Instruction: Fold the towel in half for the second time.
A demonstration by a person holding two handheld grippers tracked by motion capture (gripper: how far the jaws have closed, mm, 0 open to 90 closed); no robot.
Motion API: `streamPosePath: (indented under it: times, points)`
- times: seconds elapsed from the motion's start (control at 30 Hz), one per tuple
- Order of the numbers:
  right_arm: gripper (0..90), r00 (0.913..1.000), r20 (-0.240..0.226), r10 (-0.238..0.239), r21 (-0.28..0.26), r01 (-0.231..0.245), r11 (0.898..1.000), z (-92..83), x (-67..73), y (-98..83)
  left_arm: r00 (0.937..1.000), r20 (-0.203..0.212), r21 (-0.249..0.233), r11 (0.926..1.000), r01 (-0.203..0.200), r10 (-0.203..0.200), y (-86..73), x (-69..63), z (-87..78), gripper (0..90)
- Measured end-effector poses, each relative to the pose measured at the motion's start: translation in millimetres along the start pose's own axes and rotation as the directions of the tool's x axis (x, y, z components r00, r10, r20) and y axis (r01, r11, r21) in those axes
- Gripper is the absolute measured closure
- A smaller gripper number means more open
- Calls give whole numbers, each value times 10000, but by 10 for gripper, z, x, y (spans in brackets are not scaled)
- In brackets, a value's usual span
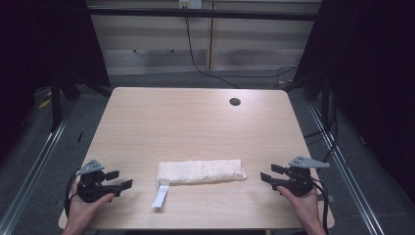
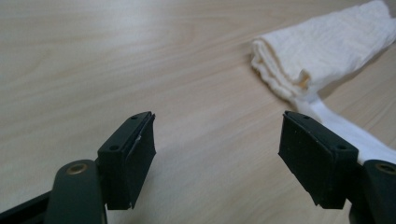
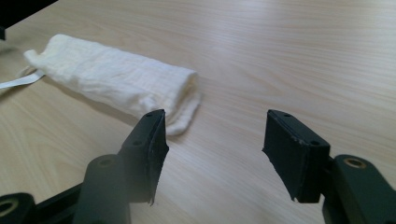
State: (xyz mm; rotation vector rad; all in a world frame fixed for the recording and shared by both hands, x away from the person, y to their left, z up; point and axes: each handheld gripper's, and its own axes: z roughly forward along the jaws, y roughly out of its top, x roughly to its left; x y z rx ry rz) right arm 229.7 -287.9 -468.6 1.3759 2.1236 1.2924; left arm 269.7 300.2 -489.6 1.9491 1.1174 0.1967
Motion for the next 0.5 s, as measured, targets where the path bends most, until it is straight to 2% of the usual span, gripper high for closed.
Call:
streamPosePath:
  times: [0.17, 0.27, 0.3, 0.33, 0.4, 0.5]
  points:
    - [375, 9965, 654, 518, -505, -485, 9975, -120, -110, -162, 9992, -342, 31, 9998, 208, -207, -73, 18, 57, 241]
    - [367, 9948, 899, 483, -416, -447, 9981, -139, -146, -194, 9991, -314, -126, 9996, 267, -271, -61, 19, 58, 220]
    - [355, 9917, 1176, 525, -485, -471, 9977, -148, -179, -218, 9991, -354, -143, 9997, 213, -218, -54, 29, 64, 209]
    - [355, 9917, 1176, 525, -485, -471, 9977, -148, -179, -218, 9989, -404, -161, 9996, 249, -255, -55, 34, 75, 209]
    - [338, 9894, 1355, 532, -214, -508, 9985, -119, -206, -239, 9984, -473, 133, 9994, 316, -310, -54, 62, 116, 185]
    - [316, 9873, 1531, 425, 253, -469, 9986, -59, -212, -242, 9991, -381, -1, 9998, 196, -195, -50, 39, 117, 169]
